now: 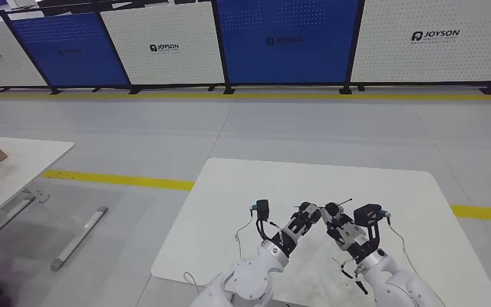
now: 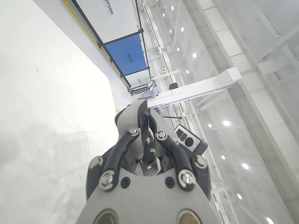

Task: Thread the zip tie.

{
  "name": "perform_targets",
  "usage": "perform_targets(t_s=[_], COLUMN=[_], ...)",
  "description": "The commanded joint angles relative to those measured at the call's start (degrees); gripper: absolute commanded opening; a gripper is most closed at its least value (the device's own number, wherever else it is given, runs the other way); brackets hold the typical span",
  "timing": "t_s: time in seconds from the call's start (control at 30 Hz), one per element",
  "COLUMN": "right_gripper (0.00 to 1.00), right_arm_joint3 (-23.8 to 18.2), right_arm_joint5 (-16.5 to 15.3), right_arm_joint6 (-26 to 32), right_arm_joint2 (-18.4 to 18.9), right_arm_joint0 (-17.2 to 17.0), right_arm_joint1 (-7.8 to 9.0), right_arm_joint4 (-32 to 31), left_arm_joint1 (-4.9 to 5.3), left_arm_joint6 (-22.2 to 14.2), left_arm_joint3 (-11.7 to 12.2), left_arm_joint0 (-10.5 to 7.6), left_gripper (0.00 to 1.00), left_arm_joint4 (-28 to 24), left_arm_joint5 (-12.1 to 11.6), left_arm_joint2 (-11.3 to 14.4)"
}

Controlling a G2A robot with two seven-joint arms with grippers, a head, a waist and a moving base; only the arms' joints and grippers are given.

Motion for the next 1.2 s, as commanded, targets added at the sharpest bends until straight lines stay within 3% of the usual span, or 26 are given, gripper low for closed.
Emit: perform_targets(t_s=[0.0,0.07,0.1,0.13,0.37,0.63,1.17], right_gripper=[0.18,0.16,0.11,0.0,0.0,0.0,0.0], right_arm_joint3=[0.0,0.1,0.1,0.1,-0.1,0.0,1.0], right_arm_joint5=[-0.1,-0.1,-0.1,0.0,0.1,0.5,0.7], right_arm_joint6=[0.1,0.1,0.1,0.1,0.0,1.1,2.4], right_arm_joint2=[-0.1,-0.1,-0.1,-0.1,-0.1,-0.4,-1.4], right_arm_joint0=[0.0,0.1,0.1,0.1,0.0,0.4,1.3], right_arm_joint1=[0.01,0.02,0.03,0.03,0.08,0.07,0.08], right_arm_joint4=[0.1,0.1,0.1,0.1,0.1,0.8,-0.3], left_arm_joint1=[-0.02,-0.03,-0.03,-0.04,-0.03,0.04,0.26], left_arm_joint6=[0.0,-0.1,-0.1,-0.1,-0.1,-0.4,-1.1], left_arm_joint3=[0.0,0.1,0.1,0.1,-0.3,-1.3,-3.4], left_arm_joint0=[-0.02,-0.04,-0.05,-0.05,0.1,0.7,2.0], left_gripper=[0.0,0.0,0.0,0.0,0.0,0.0,0.0], left_arm_joint4=[0.0,0.1,0.1,0.1,0.3,0.9,1.2], left_arm_joint5=[0.0,0.0,-0.1,-0.1,-0.4,-3.0,-5.1], left_arm_joint2=[0.0,0.0,0.0,0.0,-0.1,-0.1,-0.5])
